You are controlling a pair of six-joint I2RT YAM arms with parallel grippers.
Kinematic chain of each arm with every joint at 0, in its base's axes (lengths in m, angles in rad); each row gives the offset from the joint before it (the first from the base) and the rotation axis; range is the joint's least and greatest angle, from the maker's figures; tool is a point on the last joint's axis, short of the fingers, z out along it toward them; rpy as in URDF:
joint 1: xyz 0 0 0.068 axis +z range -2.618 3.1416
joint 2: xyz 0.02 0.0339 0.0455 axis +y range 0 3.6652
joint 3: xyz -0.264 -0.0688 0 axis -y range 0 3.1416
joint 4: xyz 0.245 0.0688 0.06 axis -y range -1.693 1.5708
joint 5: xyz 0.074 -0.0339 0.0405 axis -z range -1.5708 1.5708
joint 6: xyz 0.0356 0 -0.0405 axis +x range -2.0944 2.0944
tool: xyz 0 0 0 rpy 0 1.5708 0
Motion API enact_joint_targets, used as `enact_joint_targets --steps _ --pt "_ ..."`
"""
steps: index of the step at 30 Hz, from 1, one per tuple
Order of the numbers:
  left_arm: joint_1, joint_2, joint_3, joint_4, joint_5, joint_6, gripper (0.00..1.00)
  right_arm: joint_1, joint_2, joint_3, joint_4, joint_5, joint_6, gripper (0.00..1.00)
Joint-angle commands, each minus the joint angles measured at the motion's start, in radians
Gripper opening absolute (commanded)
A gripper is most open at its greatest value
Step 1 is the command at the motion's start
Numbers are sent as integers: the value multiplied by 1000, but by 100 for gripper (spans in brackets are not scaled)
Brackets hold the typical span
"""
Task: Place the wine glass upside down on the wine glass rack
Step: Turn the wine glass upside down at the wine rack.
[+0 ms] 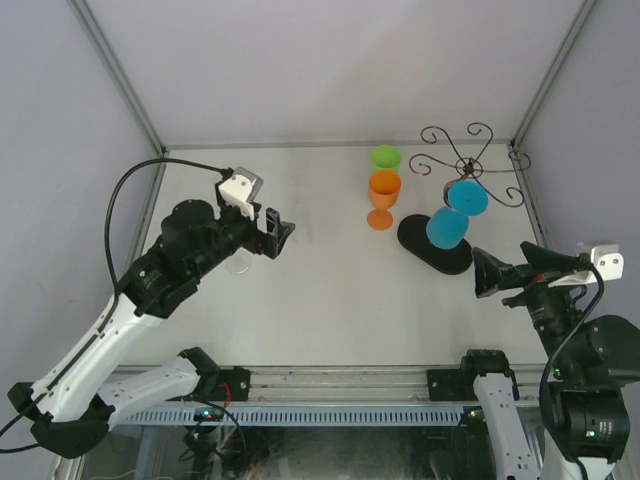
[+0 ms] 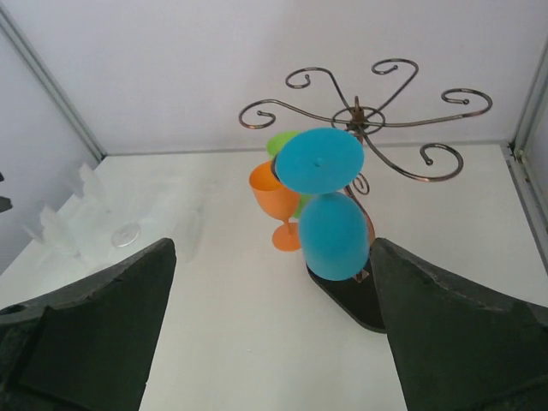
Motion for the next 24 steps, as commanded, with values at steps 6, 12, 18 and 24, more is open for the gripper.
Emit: enact_joint_targets --steps 6,12,18,24 --pt "70 -24 -32 70 -6 -59 87 -93 127 216 -108 -195 -2 95" --pt "74 -18 -32 69 -5 -61 87 -100 198 322 -123 -204 1 96" --pt "75 -19 -33 68 -23 -60 87 12 319 432 -185 -158 -37 98" --pt "81 -18 -35 67 -34 -63 87 200 456 534 -251 -53 -89 100"
